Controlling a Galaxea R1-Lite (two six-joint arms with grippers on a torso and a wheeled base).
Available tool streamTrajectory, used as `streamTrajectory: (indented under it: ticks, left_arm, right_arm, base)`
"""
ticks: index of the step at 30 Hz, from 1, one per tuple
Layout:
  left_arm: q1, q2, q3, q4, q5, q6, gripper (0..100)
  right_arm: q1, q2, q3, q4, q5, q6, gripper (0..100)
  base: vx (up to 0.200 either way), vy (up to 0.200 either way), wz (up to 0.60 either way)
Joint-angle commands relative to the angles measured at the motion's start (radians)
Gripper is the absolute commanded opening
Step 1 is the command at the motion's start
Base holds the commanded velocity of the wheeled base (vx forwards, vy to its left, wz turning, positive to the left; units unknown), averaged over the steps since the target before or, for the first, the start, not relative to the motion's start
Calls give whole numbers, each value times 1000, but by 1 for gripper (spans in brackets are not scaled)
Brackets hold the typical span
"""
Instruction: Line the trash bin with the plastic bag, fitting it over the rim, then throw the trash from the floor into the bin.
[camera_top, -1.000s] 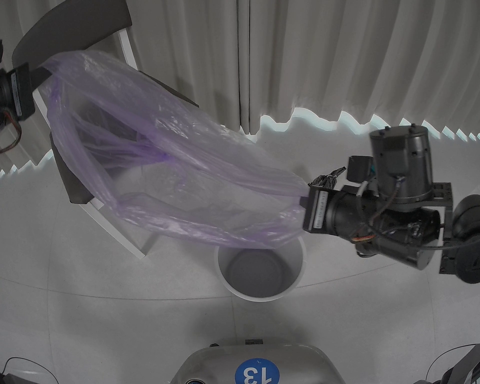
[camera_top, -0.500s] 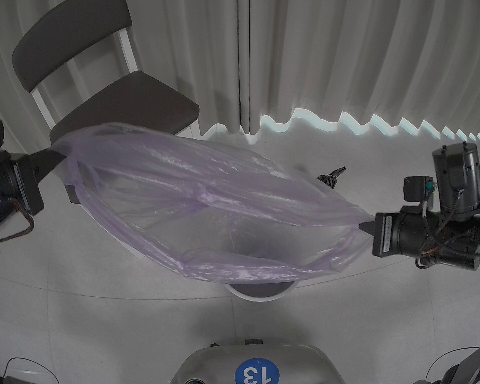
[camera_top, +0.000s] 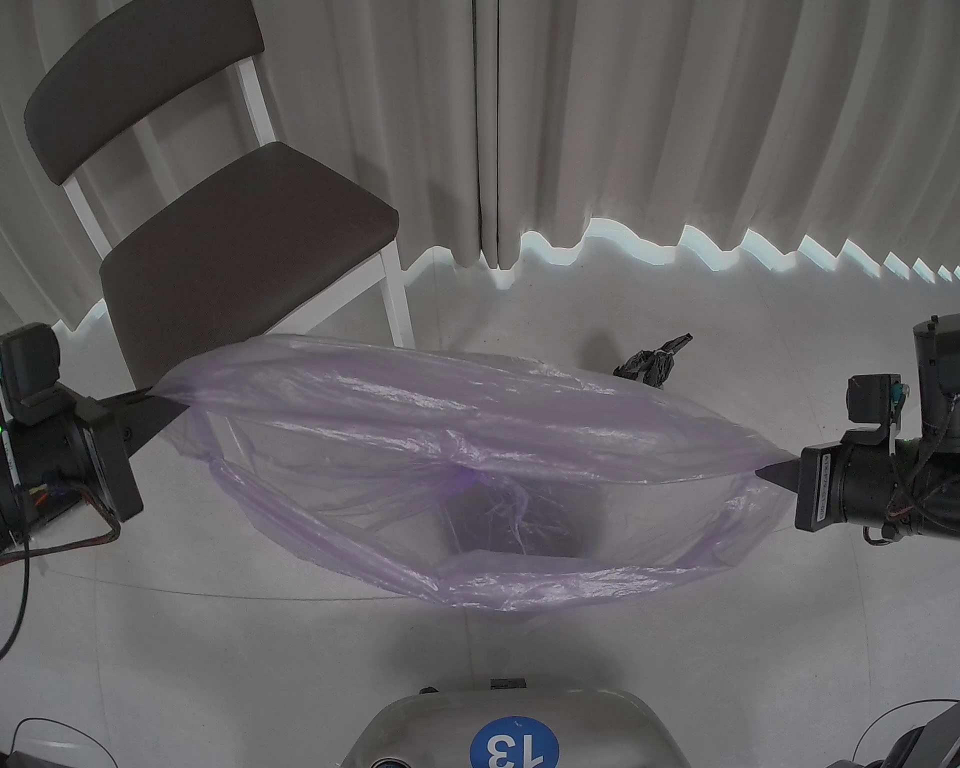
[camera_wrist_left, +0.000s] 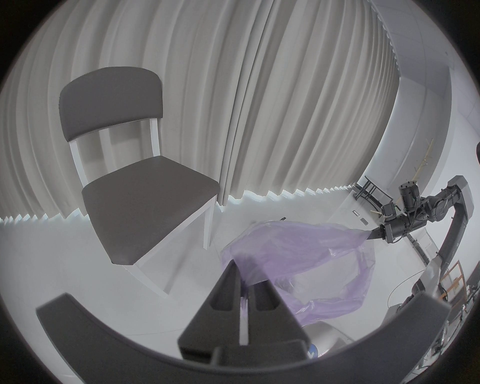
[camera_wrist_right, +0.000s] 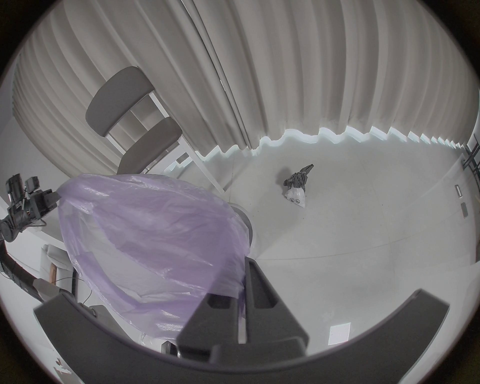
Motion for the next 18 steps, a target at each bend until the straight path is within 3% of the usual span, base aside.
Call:
streamTrajectory:
  ticks: [1,7,12,18]
  left_arm:
    - [17,78,9,-36,-5,2,0]
    - [69,155,1,-96,-11,4,0]
    - [68,196,1,-104,-11,5,0]
    - [48,230,-17,-115,-3,5,0]
  right_arm:
    - [-49,16,9,-7,38,-10,0]
    - [-146,36,40,-88,123,-36,0]
    - [-258,50,92,-202,270,-72,0]
    - [-271,96,113,-283,331,-72,0]
  base:
    - [0,0,0]
    - [0,0,0]
    - [0,0,0]
    - [0,0,0]
